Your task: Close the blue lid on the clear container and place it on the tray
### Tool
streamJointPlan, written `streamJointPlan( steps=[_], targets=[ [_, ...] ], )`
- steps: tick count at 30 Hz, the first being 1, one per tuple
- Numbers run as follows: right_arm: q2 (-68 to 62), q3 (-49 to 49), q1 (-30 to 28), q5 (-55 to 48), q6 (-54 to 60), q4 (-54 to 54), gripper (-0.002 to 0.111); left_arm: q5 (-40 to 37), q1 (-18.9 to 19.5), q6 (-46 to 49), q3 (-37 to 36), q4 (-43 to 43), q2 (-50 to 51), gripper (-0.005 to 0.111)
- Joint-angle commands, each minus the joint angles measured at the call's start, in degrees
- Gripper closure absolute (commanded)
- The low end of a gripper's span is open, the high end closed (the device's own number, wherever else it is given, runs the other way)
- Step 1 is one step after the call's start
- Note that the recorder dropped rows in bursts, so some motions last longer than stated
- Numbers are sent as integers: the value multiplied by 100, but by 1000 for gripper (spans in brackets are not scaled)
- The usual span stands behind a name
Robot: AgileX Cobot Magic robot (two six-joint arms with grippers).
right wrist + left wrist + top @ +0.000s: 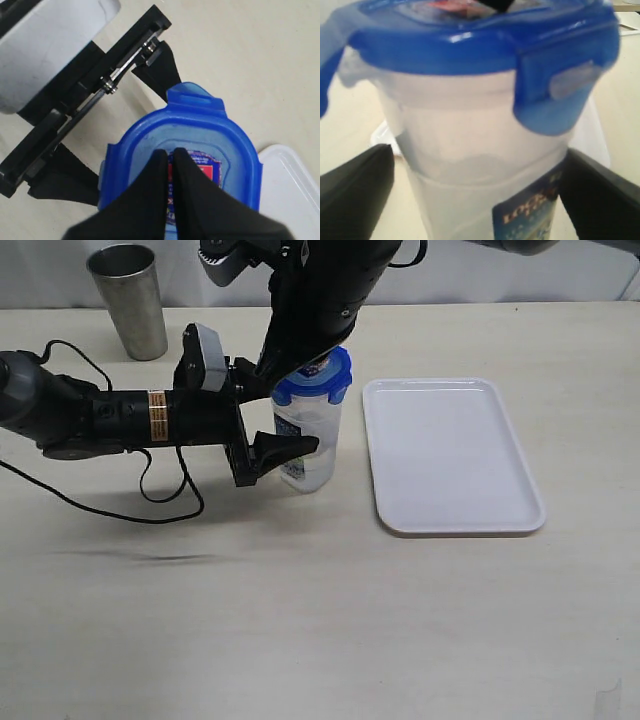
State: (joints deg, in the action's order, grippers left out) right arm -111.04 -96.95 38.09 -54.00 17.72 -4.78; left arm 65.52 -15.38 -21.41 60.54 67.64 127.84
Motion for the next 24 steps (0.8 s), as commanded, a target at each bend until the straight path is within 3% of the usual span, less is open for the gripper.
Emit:
streamJointPlan(
  steps=[1,24],
  targets=[
    [-211,114,-10,-457,-20,-46,104,45,-172,23,20,-278,-36,23],
    [-211,114,-10,-468,-64,-46,104,243,-427,209,20,-872,332,23]
  ],
)
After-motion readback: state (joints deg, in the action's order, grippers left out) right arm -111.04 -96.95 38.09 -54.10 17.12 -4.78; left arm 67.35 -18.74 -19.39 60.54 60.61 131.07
